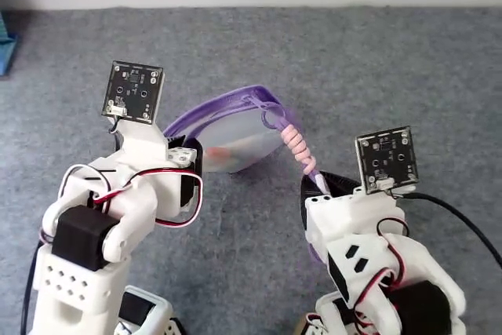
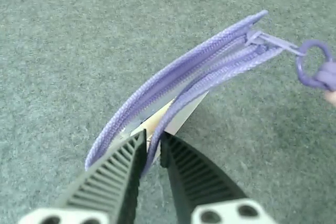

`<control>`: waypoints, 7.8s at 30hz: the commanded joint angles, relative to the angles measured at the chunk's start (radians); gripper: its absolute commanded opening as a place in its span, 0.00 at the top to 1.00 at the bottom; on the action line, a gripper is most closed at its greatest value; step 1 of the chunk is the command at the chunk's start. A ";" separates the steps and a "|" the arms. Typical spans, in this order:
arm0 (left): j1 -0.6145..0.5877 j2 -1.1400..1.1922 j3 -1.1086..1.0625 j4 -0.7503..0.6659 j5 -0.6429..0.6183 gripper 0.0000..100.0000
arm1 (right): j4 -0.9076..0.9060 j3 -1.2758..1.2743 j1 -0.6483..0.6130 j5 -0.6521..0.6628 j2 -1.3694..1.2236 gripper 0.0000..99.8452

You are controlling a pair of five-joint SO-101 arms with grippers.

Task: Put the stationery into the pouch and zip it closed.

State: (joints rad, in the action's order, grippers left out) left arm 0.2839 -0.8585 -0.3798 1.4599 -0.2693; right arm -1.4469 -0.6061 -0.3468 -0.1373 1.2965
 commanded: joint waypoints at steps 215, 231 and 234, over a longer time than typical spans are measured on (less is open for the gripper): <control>0.041 0.002 -0.070 0.135 0.568 0.99 | 0.487 -0.040 -0.197 0.057 -0.338 0.99; 0.043 -0.002 0.071 0.227 0.359 0.89 | 0.374 -0.032 -0.160 0.089 -0.163 0.99; 0.049 -0.018 0.134 0.252 0.256 0.74 | 0.375 -0.032 -0.114 0.087 -0.154 0.99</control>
State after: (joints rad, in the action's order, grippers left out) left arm 0.3253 -0.8600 -0.3368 1.6886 0.0852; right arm -1.0664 -0.6552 -0.5017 -0.0591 1.1201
